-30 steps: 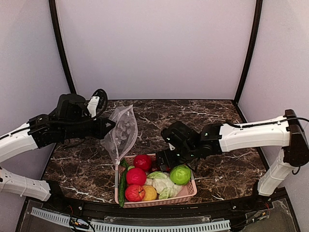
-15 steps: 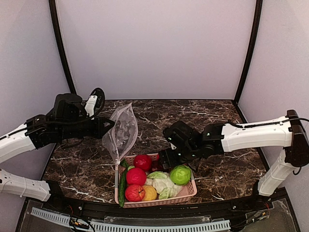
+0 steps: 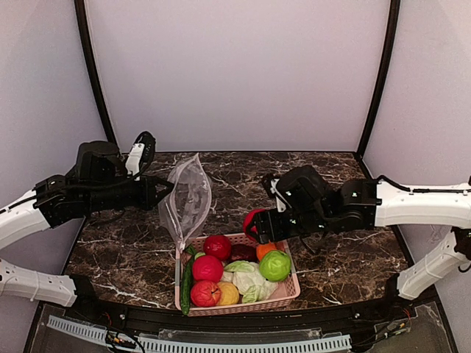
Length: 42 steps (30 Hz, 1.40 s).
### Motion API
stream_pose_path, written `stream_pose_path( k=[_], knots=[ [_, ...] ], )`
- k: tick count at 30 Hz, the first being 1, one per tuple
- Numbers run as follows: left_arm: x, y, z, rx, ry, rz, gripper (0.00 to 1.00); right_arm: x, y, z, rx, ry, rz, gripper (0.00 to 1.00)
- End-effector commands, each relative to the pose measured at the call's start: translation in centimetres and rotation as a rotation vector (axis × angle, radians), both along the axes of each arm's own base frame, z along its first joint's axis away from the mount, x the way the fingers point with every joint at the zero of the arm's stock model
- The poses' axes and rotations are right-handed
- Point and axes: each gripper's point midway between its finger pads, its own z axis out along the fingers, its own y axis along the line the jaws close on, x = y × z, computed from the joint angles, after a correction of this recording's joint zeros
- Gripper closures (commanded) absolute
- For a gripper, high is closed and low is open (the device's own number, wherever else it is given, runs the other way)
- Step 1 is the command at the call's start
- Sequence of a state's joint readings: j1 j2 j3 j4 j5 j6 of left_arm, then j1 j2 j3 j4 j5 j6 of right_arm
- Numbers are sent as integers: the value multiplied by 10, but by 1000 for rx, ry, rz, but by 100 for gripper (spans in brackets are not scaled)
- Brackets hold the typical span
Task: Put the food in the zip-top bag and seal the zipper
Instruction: Pick up the fake fruit from the bin, then place the fake fruit in the zipper food storage bag.
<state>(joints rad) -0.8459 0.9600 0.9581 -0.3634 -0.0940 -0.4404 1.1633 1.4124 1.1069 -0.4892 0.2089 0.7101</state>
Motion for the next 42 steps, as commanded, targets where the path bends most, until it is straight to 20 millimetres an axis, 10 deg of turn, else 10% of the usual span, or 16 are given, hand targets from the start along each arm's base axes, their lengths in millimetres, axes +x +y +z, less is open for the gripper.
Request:
stream_pose_path(
  k=[1, 14, 24, 42],
  knots=[
    [-5, -4, 4, -46, 4, -29, 99, -9, 10, 51, 175, -78, 72, 33],
    [-15, -28, 2, -88, 29, -155, 99, -44, 58, 149, 435, -258, 318, 35],
    [-17, -32, -2, -94, 48, -178, 99, -29, 101, 139, 352, -274, 321, 35],
    [-17, -34, -3, -98, 54, -183, 99, 7, 115, 86, 117, -221, 166, 35]
  ],
)
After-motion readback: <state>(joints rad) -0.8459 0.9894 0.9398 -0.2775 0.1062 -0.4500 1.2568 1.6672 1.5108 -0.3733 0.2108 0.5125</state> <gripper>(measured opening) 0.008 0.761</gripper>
